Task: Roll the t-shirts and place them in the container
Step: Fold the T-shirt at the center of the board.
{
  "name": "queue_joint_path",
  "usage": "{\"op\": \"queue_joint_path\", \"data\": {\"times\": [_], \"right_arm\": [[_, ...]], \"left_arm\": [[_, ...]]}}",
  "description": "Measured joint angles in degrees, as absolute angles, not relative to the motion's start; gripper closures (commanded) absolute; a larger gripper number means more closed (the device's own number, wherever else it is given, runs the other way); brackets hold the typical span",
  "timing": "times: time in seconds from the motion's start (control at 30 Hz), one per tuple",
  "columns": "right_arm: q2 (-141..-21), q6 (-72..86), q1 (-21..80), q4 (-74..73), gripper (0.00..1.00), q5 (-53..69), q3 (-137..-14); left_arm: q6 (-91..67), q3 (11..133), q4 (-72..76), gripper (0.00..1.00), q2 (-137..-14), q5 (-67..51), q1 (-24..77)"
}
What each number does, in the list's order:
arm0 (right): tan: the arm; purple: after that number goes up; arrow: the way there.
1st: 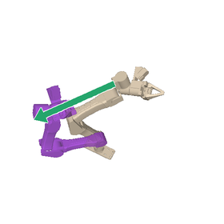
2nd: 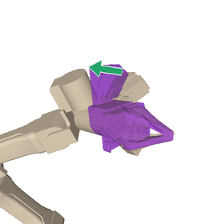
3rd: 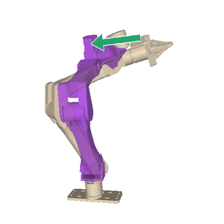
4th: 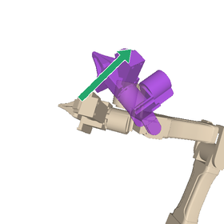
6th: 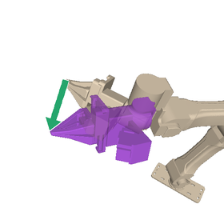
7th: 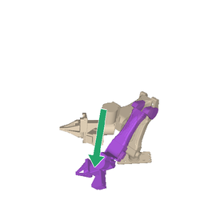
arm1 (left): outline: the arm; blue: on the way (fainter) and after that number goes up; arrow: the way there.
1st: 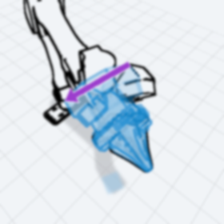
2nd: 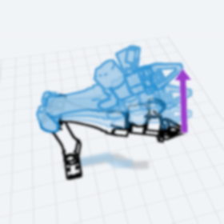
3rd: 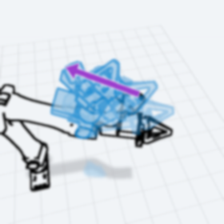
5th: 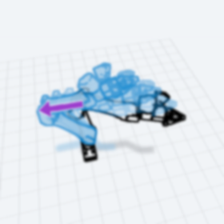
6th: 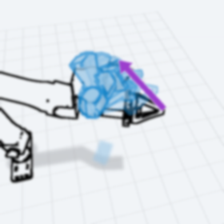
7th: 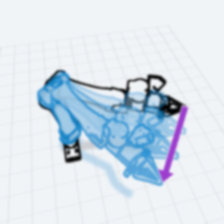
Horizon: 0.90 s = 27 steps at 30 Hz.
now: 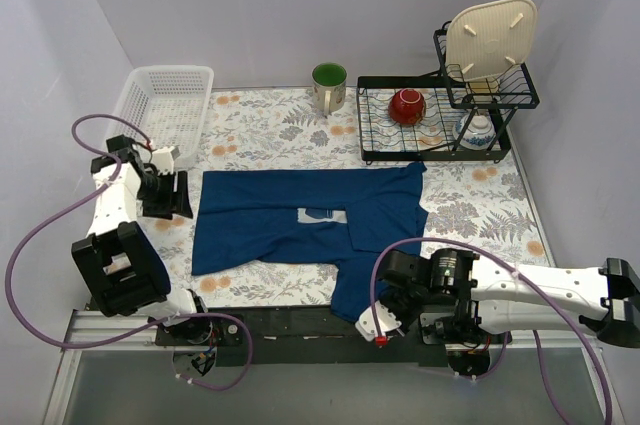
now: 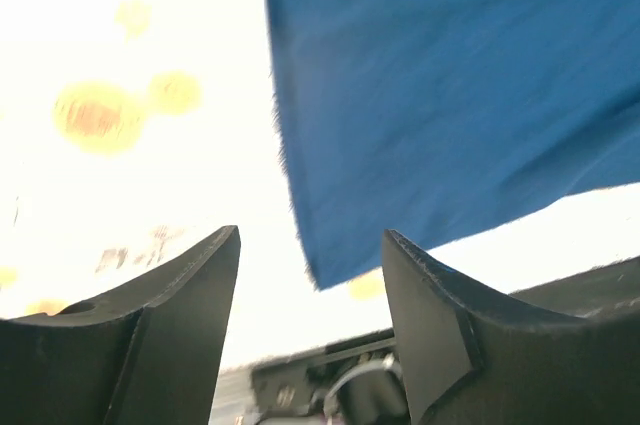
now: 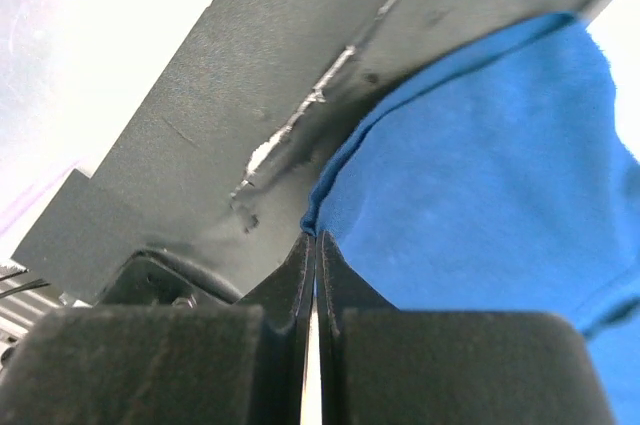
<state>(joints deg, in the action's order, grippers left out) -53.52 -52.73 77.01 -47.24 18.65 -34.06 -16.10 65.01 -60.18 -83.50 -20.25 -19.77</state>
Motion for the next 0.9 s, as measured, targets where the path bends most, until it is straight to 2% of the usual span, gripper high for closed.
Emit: {"op": "queue_joint_path", "data": {"times": [0.17, 0.43, 0.9], "right_arm": [[-52.88, -52.47, 77.01, -51.33, 0.99, 18.44, -38.41], [-51.59, -51.16, 76.99, -58.50, 0.99, 20.78, -42.04], [-49.21, -49.17, 77.01, -62.76, 0.99, 21.80, -42.98]], "left_arm": [[-10.83, 63.55, -65.95, 0.42, -82.52, -18.41, -24.34], [-9.28, 59.18, -70.04, 0.42, -81.69, -16.27, -24.38], [-10.96, 52.14, -70.02, 0.45, -86.04, -13.98, -24.40]]}}
